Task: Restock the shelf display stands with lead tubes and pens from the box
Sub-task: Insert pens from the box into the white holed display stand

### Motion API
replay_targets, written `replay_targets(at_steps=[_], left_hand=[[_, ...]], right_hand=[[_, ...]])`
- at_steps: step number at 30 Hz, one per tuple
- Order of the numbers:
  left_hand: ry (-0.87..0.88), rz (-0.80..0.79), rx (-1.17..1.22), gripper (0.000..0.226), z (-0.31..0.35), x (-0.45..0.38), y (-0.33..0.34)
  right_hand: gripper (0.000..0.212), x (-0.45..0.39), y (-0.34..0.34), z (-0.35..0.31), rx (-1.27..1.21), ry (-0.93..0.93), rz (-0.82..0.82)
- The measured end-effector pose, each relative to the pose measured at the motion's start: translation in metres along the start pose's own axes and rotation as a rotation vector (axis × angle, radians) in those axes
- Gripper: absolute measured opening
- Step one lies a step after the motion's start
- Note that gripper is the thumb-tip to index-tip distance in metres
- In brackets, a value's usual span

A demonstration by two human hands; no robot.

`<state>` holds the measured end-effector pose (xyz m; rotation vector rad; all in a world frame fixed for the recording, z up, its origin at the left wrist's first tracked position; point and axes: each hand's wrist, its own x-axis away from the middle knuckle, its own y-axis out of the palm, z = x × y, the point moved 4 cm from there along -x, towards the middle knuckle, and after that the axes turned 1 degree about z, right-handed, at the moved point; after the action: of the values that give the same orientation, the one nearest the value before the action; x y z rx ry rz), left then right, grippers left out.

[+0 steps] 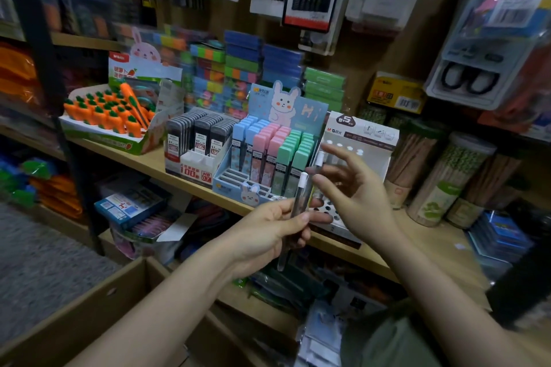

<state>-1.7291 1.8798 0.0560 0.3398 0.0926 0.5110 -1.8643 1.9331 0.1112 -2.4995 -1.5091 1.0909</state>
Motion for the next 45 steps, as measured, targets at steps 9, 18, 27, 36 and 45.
replay_targets(at_steps=[9, 18, 27, 36, 45], left_hand=[[-0.009, 0.212, -0.231, 0.025, 0.000, 0.001, -0.018], [-0.014, 0.240, -0.215, 0.027, -0.005, -0.006, -0.014], [0.040, 0.274, -0.177, 0.028, -0.005, -0.007, -0.017], [0.090, 0.243, -0.146, 0.026, -0.003, -0.006, -0.015], [0.101, 0.246, -0.178, 0.029, -0.005, -0.006, -0.015]], right_hand=[[0.043, -0.005, -0.062, 0.003, 0.133, -0.080, 0.426], [0.038, -0.007, -0.061, 0.018, 0.327, -0.107, 0.463], [0.030, -0.011, -0.049, 0.030, 0.415, -0.071, 0.328], [0.017, -0.014, -0.045, 0.030, 0.485, -0.064, 0.341], [0.022, -0.010, -0.047, 0.027, 0.489, -0.009, 0.352]])
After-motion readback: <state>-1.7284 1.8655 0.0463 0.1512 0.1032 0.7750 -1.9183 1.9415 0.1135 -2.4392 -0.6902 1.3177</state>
